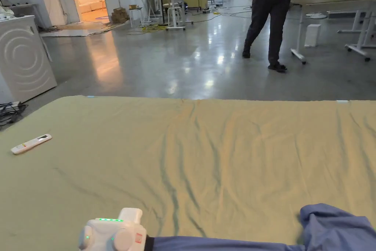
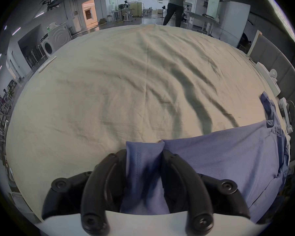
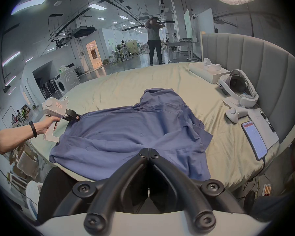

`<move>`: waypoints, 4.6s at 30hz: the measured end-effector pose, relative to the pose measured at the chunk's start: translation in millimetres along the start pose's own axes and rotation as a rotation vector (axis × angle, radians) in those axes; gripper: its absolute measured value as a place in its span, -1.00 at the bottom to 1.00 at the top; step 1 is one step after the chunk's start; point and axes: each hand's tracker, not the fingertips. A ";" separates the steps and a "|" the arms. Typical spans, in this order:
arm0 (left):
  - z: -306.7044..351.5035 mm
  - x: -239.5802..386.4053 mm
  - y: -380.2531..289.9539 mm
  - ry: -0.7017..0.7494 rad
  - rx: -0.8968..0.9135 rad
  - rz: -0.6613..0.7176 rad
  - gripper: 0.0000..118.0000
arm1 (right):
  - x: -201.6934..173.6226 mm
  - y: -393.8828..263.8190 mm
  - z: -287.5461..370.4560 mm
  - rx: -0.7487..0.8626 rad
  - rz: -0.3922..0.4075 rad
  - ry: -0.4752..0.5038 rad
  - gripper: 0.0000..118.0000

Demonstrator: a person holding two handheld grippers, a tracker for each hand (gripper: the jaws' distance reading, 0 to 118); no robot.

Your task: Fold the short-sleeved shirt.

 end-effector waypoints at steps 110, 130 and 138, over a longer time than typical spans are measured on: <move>413.2 67.2 -237.1 -0.124 0.925 -0.250 -0.98 | -63.0 23.6 123.4 0.497 0.215 -0.080 -1.00; 231.6 -113.7 -220.5 -0.703 0.412 0.415 0.77 | -67.1 10.3 94.0 0.335 0.195 -0.036 -1.00; 124.3 -156.3 -227.9 -0.800 0.146 0.616 0.77 | -79.3 8.8 71.8 0.240 0.254 -0.069 -1.00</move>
